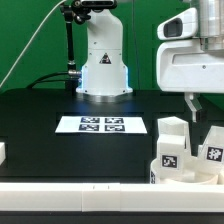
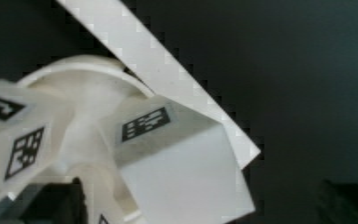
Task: Assemble stool
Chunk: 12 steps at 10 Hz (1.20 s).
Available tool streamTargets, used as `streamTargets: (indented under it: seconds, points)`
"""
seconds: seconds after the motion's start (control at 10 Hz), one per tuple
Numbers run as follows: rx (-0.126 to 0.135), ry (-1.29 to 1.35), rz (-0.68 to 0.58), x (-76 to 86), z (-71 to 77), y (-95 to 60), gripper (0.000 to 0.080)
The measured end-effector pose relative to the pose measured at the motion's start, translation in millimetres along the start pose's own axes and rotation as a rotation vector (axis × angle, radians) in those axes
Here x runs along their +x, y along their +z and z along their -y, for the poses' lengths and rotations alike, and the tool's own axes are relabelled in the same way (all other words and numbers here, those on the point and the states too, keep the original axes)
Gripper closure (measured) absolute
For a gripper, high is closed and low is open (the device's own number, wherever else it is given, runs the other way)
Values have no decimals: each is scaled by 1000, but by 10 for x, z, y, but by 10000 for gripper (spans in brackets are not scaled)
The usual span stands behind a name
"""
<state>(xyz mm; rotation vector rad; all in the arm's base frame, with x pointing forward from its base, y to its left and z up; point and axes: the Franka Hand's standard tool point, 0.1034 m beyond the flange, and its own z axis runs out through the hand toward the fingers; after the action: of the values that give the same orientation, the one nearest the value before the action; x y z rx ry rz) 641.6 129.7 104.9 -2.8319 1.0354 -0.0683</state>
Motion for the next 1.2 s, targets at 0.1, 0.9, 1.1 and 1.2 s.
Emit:
streamTargets:
  seconds: [0.1, 0.9, 1.1, 1.2]
  points:
    - [-1, -62, -2, 11, -8, -1, 150]
    - [-41, -737, 12, 61, -94, 10, 150]
    - [-51, -878, 13, 76, -114, 15, 150]
    - [-57, -938, 13, 92, -128, 14, 150]
